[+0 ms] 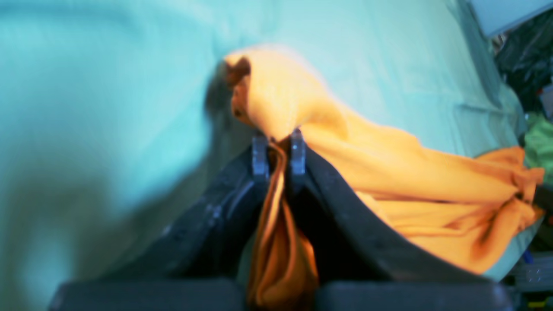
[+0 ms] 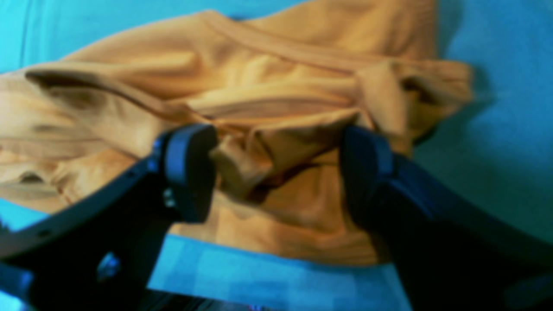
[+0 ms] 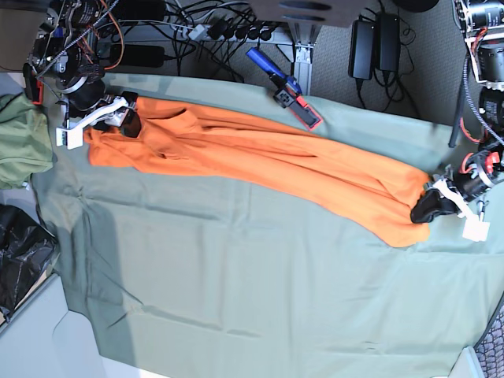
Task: Fold the T-shirt properly
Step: 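Carry the folded end with the left gripper toward the right gripper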
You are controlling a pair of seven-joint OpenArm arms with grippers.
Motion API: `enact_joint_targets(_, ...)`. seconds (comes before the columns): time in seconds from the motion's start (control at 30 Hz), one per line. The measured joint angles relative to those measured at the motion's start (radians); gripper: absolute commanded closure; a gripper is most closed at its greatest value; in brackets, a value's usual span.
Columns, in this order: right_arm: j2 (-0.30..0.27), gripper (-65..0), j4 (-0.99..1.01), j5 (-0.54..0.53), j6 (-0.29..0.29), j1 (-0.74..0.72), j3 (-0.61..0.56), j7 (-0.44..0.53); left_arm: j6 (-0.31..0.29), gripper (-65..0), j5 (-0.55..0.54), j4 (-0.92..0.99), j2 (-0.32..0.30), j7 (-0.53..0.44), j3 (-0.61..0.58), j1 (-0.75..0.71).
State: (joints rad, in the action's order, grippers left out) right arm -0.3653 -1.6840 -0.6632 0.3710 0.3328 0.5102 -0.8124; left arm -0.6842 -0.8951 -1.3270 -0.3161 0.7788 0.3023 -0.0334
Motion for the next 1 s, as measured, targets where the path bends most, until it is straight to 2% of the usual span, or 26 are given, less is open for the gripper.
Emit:
enact_joint_targets(0.2, 0.000, -44.2, 0.000, 0.001, 0.000, 0.000, 0.000, 0.003, 0.002, 0.0, 0.008, -0.139, 0.005, 0.001, -0.048, -0.066)
enact_joint_targets(0.4, 0.000, -44.2, 0.000, 0.000, 0.000, 0.000, 0.000, 0.004, 0.002, 0.0, 0.040, -0.320, 0.053, 0.004, -0.076, -0.116)
enact_joint_targets(0.5, 0.000, -44.2, 0.000, 0.000, 0.000, 0.000, 0.000, 0.004, 0.003, 0.0, 0.102, -0.400, 0.076, 0.002, -0.158, -0.128)
enact_joint_targets(0.63, 0.000, -44.2, 0.000, 0.001, 0.000, 0.000, 0.000, 0.006, 0.002, 0.0, 0.214, -0.474, 0.092, -0.003, -0.326, -0.133)
enact_joint_targets(0.87, 0.000, -44.2, 0.000, 0.001, 0.000, 0.000, 0.000, 0.008, -0.001, 0.0, 0.457, -0.493, 0.105, -0.060, -0.608, -0.133)
enact_joint_targets(0.97, 0.000, -44.2, 0.000, 0.001, 0.000, 0.000, 0.000, 0.008, -0.001, 0.0, 0.581, -0.493, 0.105, -0.105, -0.689, -0.133)
enact_joint_targets(1.0, 0.000, -44.2, 0.000, 0.001, 0.000, 0.000, 0.000, 0.008, 0.016, 0.0, 0.608, -0.493, 0.105, -0.119, -0.702, -0.132)
